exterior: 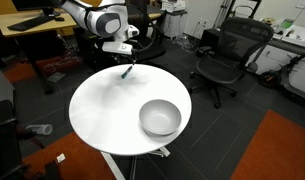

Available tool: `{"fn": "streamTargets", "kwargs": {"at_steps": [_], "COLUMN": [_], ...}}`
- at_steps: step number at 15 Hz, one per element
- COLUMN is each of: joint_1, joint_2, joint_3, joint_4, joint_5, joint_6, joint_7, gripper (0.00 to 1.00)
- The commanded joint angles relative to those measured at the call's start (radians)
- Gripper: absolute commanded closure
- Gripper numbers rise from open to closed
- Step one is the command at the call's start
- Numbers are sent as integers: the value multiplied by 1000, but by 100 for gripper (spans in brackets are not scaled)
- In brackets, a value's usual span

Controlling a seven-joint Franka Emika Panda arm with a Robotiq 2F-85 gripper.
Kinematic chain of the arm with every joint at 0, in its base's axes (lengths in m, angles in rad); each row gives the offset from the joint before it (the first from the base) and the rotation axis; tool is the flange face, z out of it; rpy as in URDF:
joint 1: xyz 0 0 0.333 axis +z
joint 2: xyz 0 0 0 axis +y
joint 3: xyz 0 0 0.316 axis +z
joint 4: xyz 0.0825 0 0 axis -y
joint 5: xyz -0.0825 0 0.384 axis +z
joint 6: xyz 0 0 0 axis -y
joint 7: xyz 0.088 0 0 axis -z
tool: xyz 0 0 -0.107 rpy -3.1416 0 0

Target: Place the marker inside the grey bowl

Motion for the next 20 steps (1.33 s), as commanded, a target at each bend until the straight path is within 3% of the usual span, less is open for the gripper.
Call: {"fn": "streamTargets", "kwargs": {"at_steps": [1, 20], "joint_1": [-20, -10], "joint_2": [76, 246], "joint_3": [18, 34], "joint_4": [109, 347], "joint_5": [-1, 1], "joint_6": [-29, -220], "joint_7": [6, -11], "gripper": [0, 0]}}
